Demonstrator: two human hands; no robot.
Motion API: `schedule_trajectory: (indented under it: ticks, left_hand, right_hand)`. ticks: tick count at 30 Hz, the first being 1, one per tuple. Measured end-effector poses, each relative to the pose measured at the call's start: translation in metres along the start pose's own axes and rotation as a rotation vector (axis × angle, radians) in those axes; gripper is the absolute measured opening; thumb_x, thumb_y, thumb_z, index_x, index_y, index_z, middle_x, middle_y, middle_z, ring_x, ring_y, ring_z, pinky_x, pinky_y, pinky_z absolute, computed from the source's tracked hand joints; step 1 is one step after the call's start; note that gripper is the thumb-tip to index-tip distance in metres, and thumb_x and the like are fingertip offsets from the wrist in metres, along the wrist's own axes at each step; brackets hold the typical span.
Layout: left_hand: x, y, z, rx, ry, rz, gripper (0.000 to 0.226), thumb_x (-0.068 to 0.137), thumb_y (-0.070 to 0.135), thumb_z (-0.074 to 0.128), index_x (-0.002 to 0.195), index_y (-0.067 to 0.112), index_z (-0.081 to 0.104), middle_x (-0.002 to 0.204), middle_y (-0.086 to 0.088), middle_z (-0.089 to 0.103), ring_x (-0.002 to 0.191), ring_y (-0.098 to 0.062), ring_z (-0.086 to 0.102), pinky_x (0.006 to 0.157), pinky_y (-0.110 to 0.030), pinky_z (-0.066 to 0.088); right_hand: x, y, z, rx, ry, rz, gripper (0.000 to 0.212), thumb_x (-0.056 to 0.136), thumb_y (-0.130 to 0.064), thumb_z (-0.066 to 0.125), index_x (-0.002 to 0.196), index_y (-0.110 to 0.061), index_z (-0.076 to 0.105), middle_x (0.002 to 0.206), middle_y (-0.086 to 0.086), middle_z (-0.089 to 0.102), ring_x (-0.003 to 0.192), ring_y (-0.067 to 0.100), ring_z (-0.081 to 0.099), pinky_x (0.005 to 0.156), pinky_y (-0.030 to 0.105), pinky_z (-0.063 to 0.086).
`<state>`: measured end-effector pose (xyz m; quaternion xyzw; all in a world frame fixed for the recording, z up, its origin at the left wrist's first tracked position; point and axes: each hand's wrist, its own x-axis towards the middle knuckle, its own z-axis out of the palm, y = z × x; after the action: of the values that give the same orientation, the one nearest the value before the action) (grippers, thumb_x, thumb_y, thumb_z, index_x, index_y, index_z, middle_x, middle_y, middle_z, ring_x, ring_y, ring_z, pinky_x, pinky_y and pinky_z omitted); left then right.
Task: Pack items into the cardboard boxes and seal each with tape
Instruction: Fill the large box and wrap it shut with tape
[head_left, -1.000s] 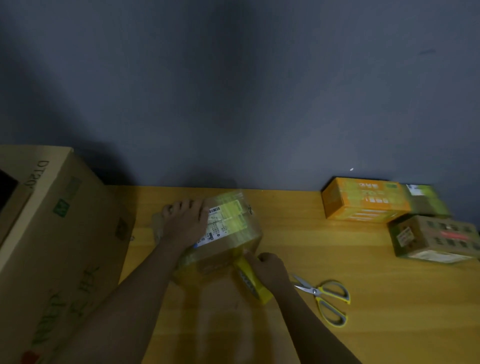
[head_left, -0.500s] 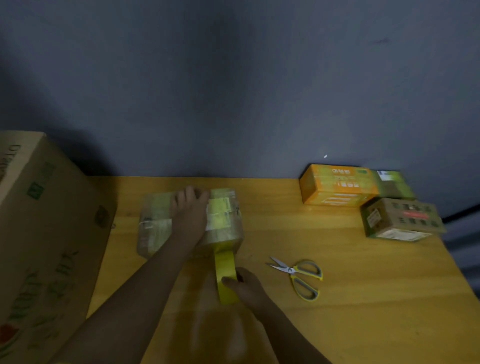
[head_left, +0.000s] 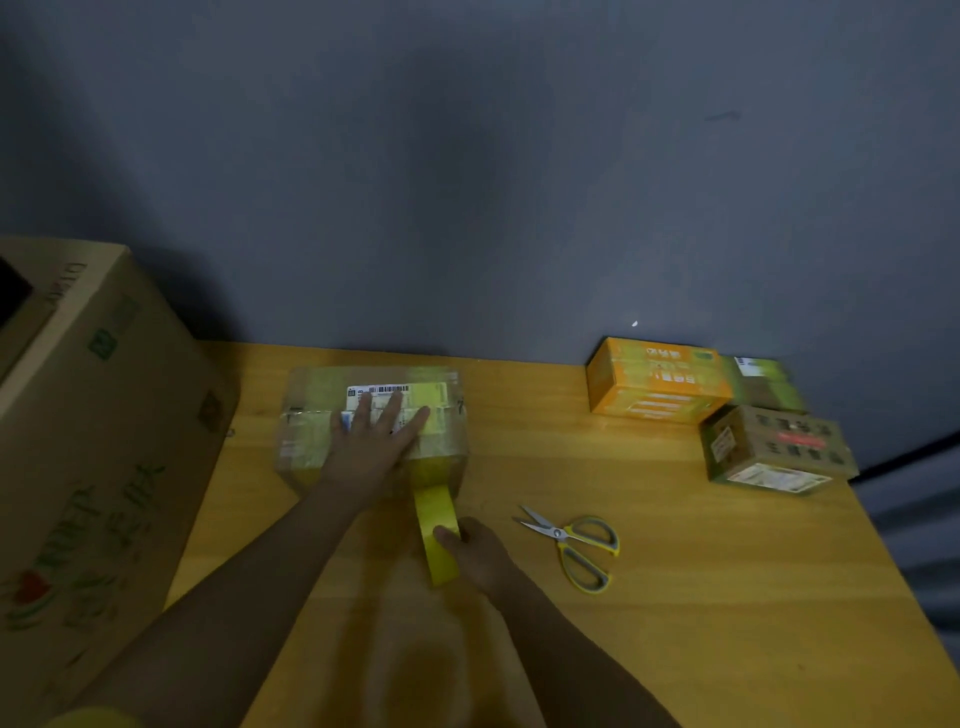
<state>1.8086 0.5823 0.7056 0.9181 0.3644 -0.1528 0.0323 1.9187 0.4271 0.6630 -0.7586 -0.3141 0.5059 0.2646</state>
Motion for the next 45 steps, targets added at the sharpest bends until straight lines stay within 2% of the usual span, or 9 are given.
schedule_trajectory:
  ticks: [4,16,22,24,27,33,38,41,45]
  left_hand:
    - [-0.001,0.001,-0.002,0.081,0.006,-0.001,0.075,0.098,0.051,0.036,0.150,0.033,-0.016,0.161,-0.008,-0.012,0.146,-0.041,0.000,0.112,-0.054,0.021]
    - [-0.002,0.009,-0.003,0.050,-0.012,-0.007,0.069,0.100,0.048,0.032,0.149,0.037,-0.015,0.161,-0.004,-0.012,0.147,-0.039,-0.002,0.112,-0.051,0.025]
    - [-0.011,0.019,0.006,-0.234,0.069,-0.083,0.082,0.098,0.033,0.046,0.149,0.027,-0.018,0.160,-0.005,-0.017,0.147,-0.034,-0.014,0.116,-0.054,0.002]
    - [-0.025,0.031,0.008,-0.428,0.242,-0.140,0.079,0.085,0.019,0.052,0.153,0.010,0.012,0.156,-0.017,0.016,0.142,-0.041,0.015,0.112,-0.059,0.015]
    - [-0.044,0.053,0.029,-0.555,0.561,-0.231,0.021,0.082,0.028,0.046,0.093,0.010,0.050,0.092,-0.011,0.052,0.084,-0.033,0.051,0.073,-0.046,0.048]
    - [-0.050,0.083,0.075,-0.990,0.057,-0.492,0.068,0.080,0.050,0.070,0.126,0.008,0.043,0.126,-0.013,0.045,0.120,-0.033,0.041,0.096,-0.041,0.039]
    - [-0.043,0.087,0.082,-1.078,0.067,-0.432,0.076,0.080,0.049,0.072,0.139,0.010,0.044,0.141,-0.014,0.042,0.132,-0.032,0.039,0.108,-0.038,0.033]
    - [-0.043,0.086,0.082,-1.087,0.038,-0.386,0.079,0.075,0.054,0.071,0.135,0.007,0.050,0.140,-0.010,0.046,0.128,-0.024,0.044,0.102,-0.025,0.034]
    - [-0.043,0.088,0.086,-1.232,-0.027,-0.436,0.049,0.084,0.030,0.072,0.127,0.010,0.056,0.125,0.001,0.053,0.118,-0.015,0.051,0.089,-0.022,0.039]
  right_hand:
    - [-0.002,0.000,-0.010,0.024,0.007,0.040,0.040,0.099,-0.038,0.050,0.123,-0.007,0.059,0.114,0.009,0.063,0.102,0.023,0.061,0.075,0.026,0.042]
    - [-0.004,0.024,-0.020,-0.150,0.042,0.026,0.048,0.097,-0.047,0.048,0.060,-0.020,0.036,0.062,-0.003,0.037,0.061,0.012,0.042,0.053,0.027,0.025]
    - [0.000,0.028,-0.012,-0.101,0.045,0.069,0.050,0.098,-0.048,0.045,0.065,-0.010,0.046,0.068,0.009,0.045,0.061,0.014,0.044,0.050,0.026,0.026]
    - [-0.004,0.030,-0.016,-0.094,0.030,0.046,0.051,0.099,-0.047,0.044,0.074,-0.004,0.056,0.076,0.016,0.054,0.070,0.017,0.050,0.056,0.029,0.029]
    - [-0.009,0.044,-0.024,0.032,-0.010,0.005,0.044,0.101,-0.041,0.043,0.072,-0.009,0.055,0.074,0.008,0.057,0.070,0.016,0.055,0.067,0.026,0.040]
    - [-0.004,0.111,-0.068,-0.335,0.524,0.054,0.027,0.098,-0.013,0.047,0.121,-0.002,0.055,0.123,0.018,0.052,0.117,0.037,0.050,0.086,0.041,0.042]
    - [0.014,0.144,-0.096,-0.842,0.326,0.089,0.045,0.101,-0.030,0.043,0.140,-0.008,0.040,0.140,0.011,0.043,0.131,0.030,0.039,0.096,0.039,0.042]
    - [0.024,0.136,-0.102,-1.003,0.324,0.014,0.043,0.078,-0.032,0.077,0.102,0.001,0.064,0.101,0.018,0.063,0.095,0.036,0.062,0.073,0.040,0.053]
    - [0.034,0.124,-0.117,-0.922,0.197,0.002,0.040,0.097,-0.037,0.049,0.122,-0.006,0.051,0.120,0.012,0.054,0.113,0.029,0.054,0.087,0.035,0.045]
